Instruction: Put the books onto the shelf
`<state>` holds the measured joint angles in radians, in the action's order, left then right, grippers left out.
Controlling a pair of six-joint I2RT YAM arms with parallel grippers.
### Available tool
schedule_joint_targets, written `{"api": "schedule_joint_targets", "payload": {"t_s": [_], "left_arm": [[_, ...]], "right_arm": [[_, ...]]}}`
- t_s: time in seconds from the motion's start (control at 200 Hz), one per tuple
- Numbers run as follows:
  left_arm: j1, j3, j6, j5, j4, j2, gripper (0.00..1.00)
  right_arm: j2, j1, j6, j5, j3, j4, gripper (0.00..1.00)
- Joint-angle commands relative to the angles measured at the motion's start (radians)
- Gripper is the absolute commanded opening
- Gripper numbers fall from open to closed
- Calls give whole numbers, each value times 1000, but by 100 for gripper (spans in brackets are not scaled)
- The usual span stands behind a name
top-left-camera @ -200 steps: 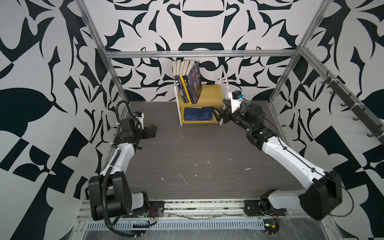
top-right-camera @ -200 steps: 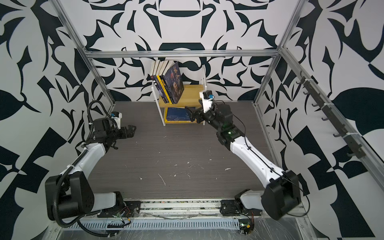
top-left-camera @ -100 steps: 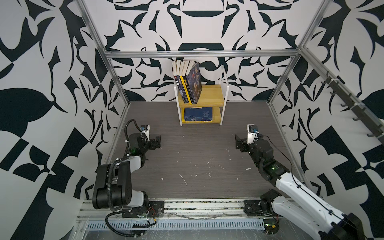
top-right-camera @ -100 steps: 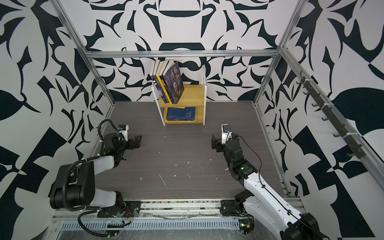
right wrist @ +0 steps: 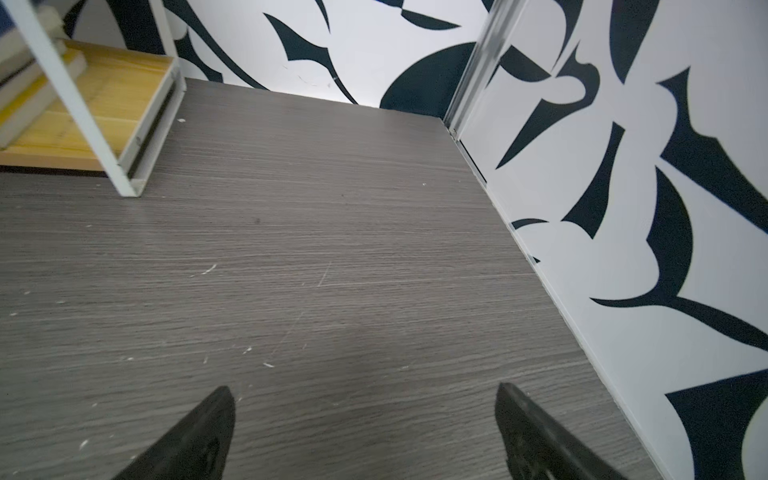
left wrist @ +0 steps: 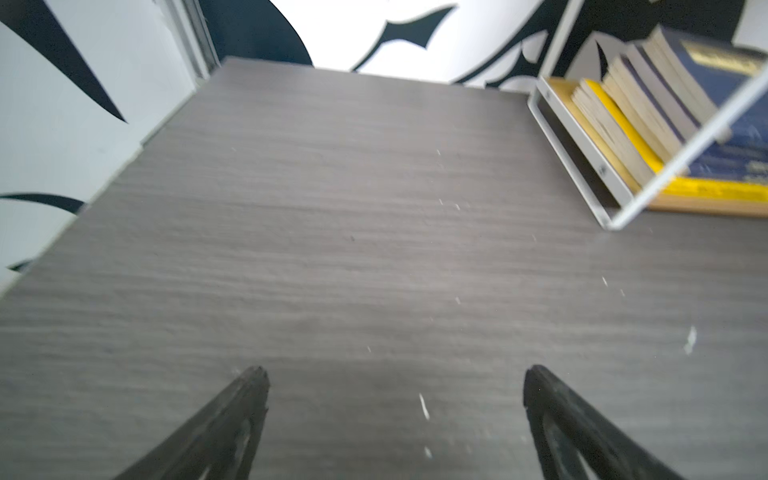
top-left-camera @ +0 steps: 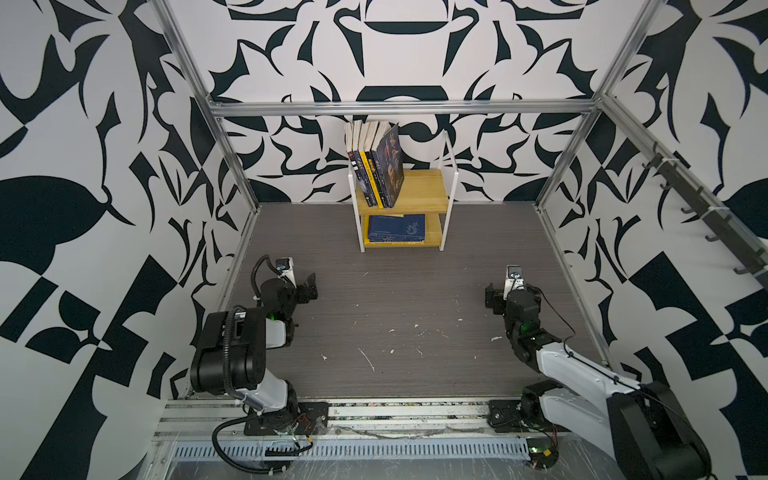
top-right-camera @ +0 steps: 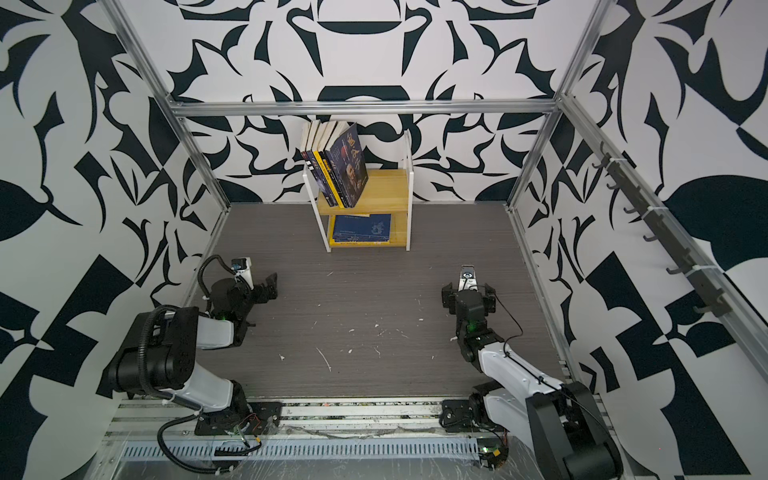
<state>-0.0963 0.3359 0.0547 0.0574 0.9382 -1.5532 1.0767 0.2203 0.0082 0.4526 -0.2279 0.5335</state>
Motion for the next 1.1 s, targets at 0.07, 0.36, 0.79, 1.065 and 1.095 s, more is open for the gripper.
{"api": "schedule_joint_targets", "payload": {"t_s": [0.07,0.36,0.79,1.065,1.095], "left_arm": [[-7,45,34,-39,-38,-3,99],[-16,50,46,-28,-56,2,99],[-26,49,51,-14,-41,-5,99],[-27,49,52,-12,-42,-4,99],[-27,49,52,-11,-42,-3,99]], "right_arm": [[137,-78,45,-95,15,300,98],[361,-87,-12,-157,-45,443,98],[477,-98,41,-32,-99,430,100],[482,-96,40,-32,-100,434,100],[481,-97,40,-31,-100,434,100]]}}
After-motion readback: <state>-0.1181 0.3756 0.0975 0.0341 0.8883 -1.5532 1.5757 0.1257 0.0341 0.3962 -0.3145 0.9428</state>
